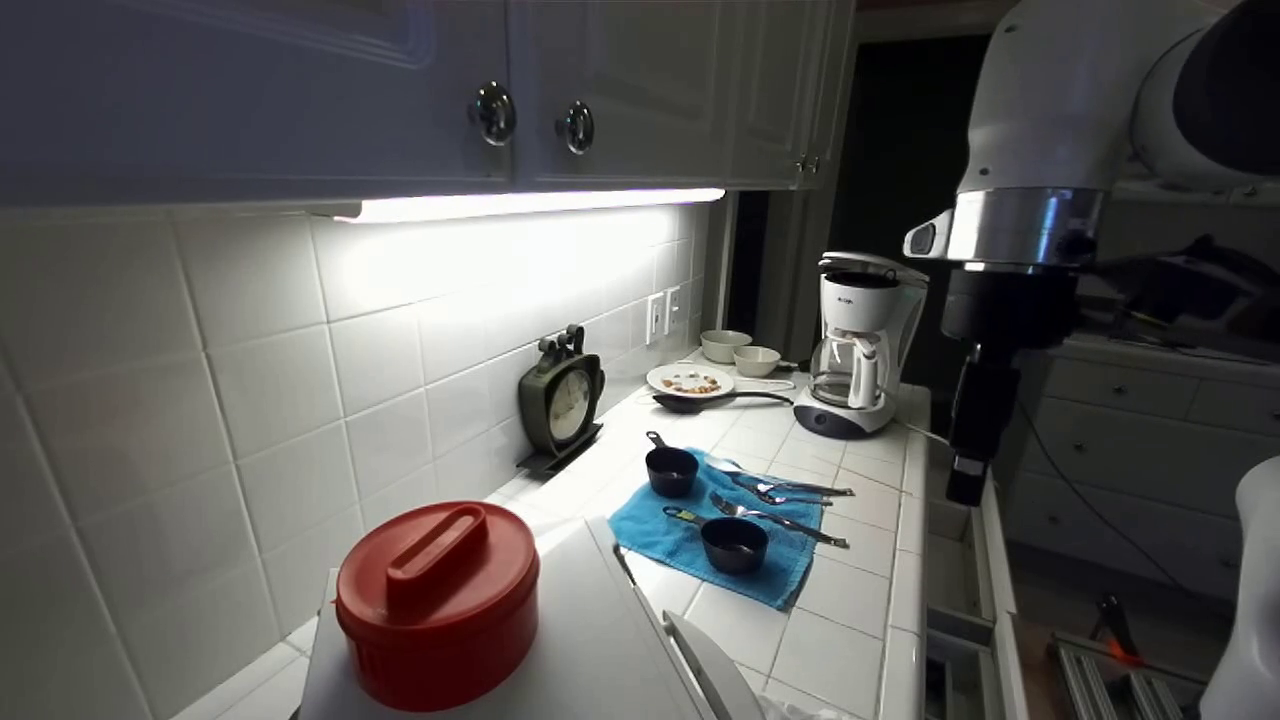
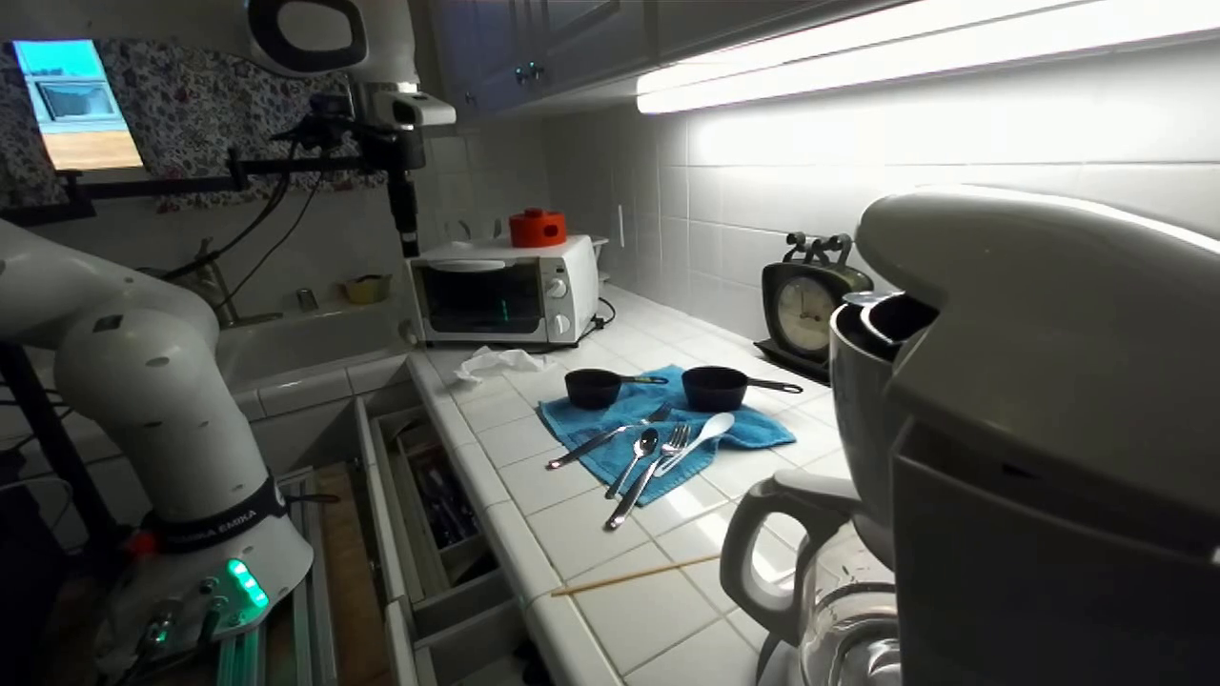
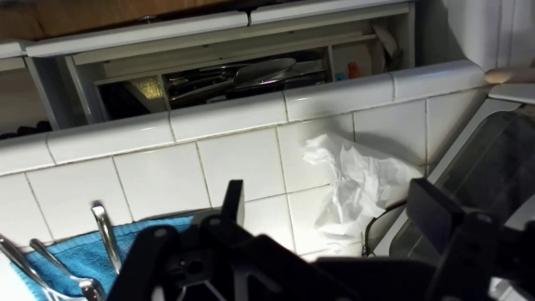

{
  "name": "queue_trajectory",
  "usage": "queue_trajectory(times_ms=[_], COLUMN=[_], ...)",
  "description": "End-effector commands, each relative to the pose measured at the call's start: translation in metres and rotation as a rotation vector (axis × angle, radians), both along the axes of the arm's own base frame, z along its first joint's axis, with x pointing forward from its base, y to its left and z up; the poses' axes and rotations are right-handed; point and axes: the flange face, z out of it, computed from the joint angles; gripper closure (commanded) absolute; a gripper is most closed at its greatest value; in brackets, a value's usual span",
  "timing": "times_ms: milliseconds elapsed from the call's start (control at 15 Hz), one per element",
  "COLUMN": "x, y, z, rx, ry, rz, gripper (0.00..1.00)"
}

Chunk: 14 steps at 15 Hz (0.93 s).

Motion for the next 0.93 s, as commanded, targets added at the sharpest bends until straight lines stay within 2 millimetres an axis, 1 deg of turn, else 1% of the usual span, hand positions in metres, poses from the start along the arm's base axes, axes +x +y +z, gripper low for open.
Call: queue_trajectory(times_ms=[0, 200, 267, 400, 600, 867], x=[0.0, -0.001, 0.002, 0.013, 0.026, 0.045], y=[-0.002, 0.0, -0.006, -0.033, -0.065, -0.097], z=[0.001, 0.003, 0.002, -0.008, -0.015, -0.034], rx=[0.001, -0.003, -0.013, 0.013, 0.037, 0.051], ry=[0.001, 0.002, -0.008, 0.005, -0.069, -0.163], rz=[-0.004, -0.003, -0.017, -0.059, -0.13, -0.16], gripper=[0.0, 0.0, 0.0, 0.0, 0.0, 0.0])
